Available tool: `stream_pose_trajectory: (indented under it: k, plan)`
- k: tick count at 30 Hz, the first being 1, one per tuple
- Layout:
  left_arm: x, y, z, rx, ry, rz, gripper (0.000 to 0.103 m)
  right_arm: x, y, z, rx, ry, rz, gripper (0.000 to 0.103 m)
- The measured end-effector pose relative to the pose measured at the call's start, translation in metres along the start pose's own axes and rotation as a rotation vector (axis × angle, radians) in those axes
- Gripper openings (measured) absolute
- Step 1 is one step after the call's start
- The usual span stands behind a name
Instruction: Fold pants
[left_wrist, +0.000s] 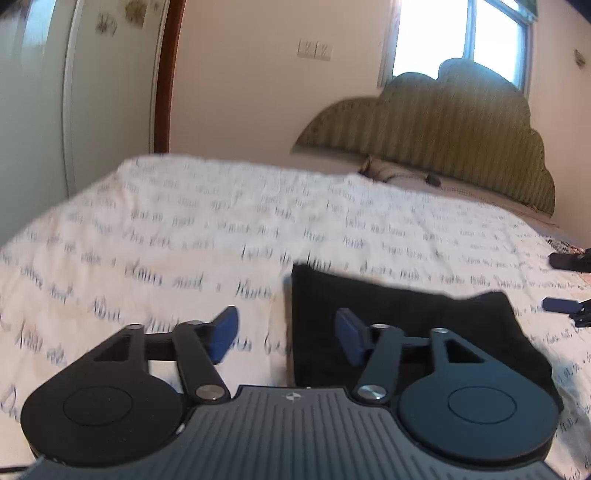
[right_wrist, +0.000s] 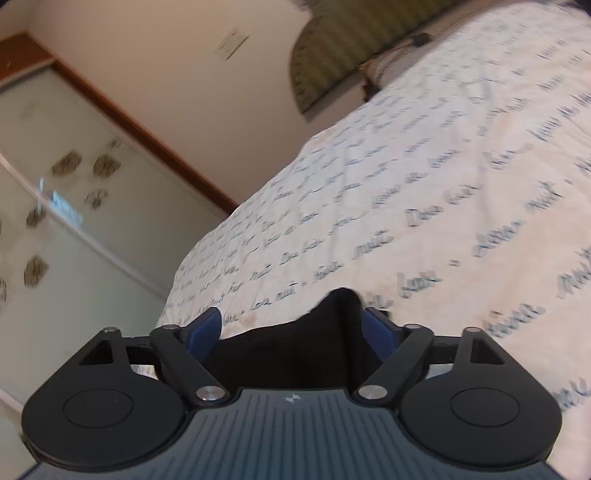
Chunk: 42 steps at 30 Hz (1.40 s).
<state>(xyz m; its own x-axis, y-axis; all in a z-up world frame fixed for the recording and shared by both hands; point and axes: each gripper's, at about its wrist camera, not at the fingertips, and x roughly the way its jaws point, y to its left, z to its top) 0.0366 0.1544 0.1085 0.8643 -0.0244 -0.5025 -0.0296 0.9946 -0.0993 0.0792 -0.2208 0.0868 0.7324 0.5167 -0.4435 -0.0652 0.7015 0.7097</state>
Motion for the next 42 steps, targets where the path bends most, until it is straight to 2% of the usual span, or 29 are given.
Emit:
stream_pose_trajectory:
  k: [5, 8, 10, 12, 14, 18, 20, 22, 24, 26, 28, 30, 34, 36, 39, 40, 42]
  plan:
    - [0.017, -0.024, 0.002, 0.006, -0.011, -0.097, 0.068, 0.044, 0.029, -0.012, -0.091, 0.107, 0.003, 0.086]
    - [0.035, -0.040, -0.020, 0.055, 0.053, -0.149, 0.068, 0.068, 0.016, -0.024, -0.082, 0.187, -0.010, 0.088]
    - [0.052, -0.046, -0.043, 0.103, 0.143, -0.180, 0.072, 0.062, -0.004, -0.031, -0.051, 0.131, 0.059, 0.087]
    - [0.051, -0.048, -0.056, 0.133, 0.089, -0.186, 0.075, 0.052, -0.021, -0.032, 0.035, 0.107, 0.080, 0.087]
    - [0.053, -0.046, -0.053, 0.121, 0.111, -0.201, 0.078, 0.048, -0.028, -0.031, 0.053, 0.110, 0.085, 0.087]
    - [0.042, -0.046, -0.048, 0.116, 0.120, -0.196, 0.077, 0.028, -0.014, -0.027, 0.074, 0.120, -0.019, 0.088]
    - [0.032, -0.045, -0.046, 0.091, 0.104, -0.246, 0.078, 0.010, -0.004, -0.032, 0.039, 0.076, 0.021, 0.089]
    - [0.029, -0.052, -0.046, 0.119, 0.100, -0.276, 0.078, 0.000, 0.006, -0.042, -0.023, 0.062, 0.074, 0.089]
    - [0.034, -0.062, -0.053, 0.181, 0.114, -0.262, 0.079, 0.001, 0.014, -0.055, -0.086, 0.097, 0.056, 0.089]
    - [0.041, -0.066, -0.061, 0.197, 0.128, -0.241, 0.085, 0.012, 0.007, -0.071, -0.121, 0.143, 0.011, 0.089]
    - [0.044, -0.064, -0.065, 0.183, 0.123, -0.248, 0.089, 0.007, -0.008, -0.088, -0.125, 0.066, 0.067, 0.089]
    - [0.044, -0.062, -0.065, 0.175, 0.124, -0.251, 0.089, 0.000, -0.014, -0.097, -0.129, 0.029, 0.101, 0.089]
    - [0.044, -0.062, -0.064, 0.180, 0.121, -0.244, 0.090, -0.003, 0.001, -0.088, -0.149, 0.056, 0.037, 0.089]
    - [0.043, -0.062, -0.065, 0.179, 0.118, -0.240, 0.090, -0.011, 0.011, -0.084, -0.133, 0.019, -0.008, 0.090]
    - [0.043, -0.063, -0.065, 0.182, 0.116, -0.235, 0.090, -0.025, 0.023, -0.083, -0.138, -0.065, 0.048, 0.090]
    - [0.041, -0.064, -0.066, 0.182, 0.116, -0.234, 0.091, -0.024, 0.027, -0.084, -0.153, -0.065, 0.054, 0.093]
    - [0.042, -0.065, -0.065, 0.184, 0.116, -0.232, 0.091, -0.012, 0.032, -0.089, -0.190, -0.018, 0.009, 0.098]
